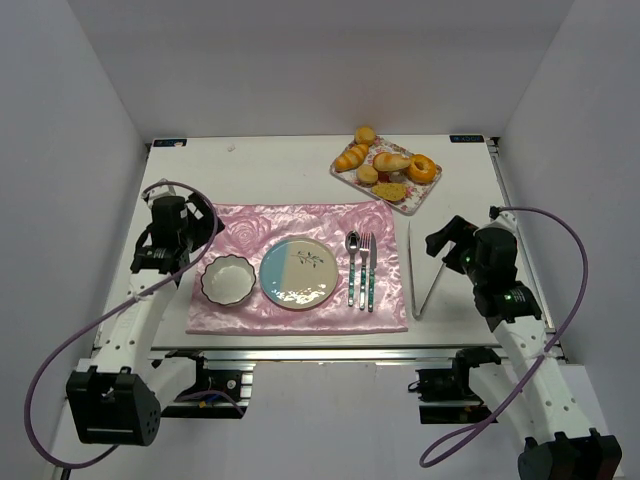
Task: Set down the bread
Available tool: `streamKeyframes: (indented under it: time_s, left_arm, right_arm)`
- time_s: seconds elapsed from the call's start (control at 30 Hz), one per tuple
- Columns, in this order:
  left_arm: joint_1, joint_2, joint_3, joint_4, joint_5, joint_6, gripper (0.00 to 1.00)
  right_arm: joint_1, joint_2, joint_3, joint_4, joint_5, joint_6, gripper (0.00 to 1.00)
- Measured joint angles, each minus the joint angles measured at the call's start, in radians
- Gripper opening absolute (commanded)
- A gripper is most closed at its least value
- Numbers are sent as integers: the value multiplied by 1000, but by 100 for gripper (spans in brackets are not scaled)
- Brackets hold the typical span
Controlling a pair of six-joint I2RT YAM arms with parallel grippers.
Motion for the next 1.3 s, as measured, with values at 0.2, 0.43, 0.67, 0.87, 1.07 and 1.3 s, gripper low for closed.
streamKeyframes:
  time_s: [0.2, 0.43, 0.67, 0.87, 1.07, 1.3]
  left_arm:
    - [0, -78, -29, 53, 65, 13, 98]
    - [0, -108, -74, 99, 157, 35, 98]
    - [0, -109, -97, 144, 218, 65, 98]
    - [0, -107, -106, 152, 231, 79, 98]
    - [0, -108, -117, 159, 232, 82, 98]
    - [0, -109, -121, 160, 231, 84, 98]
  right_arm:
    - [0, -18, 0, -45, -11, 3, 89]
    - [15, 46, -2, -178, 0, -24, 89]
    - [243, 174, -45, -254, 120, 6, 89]
    - [322, 325, -44, -253, 235, 75, 89]
    - [322, 451, -41, -196, 277, 102, 89]
    - [316, 628, 15, -84, 334, 129, 89]
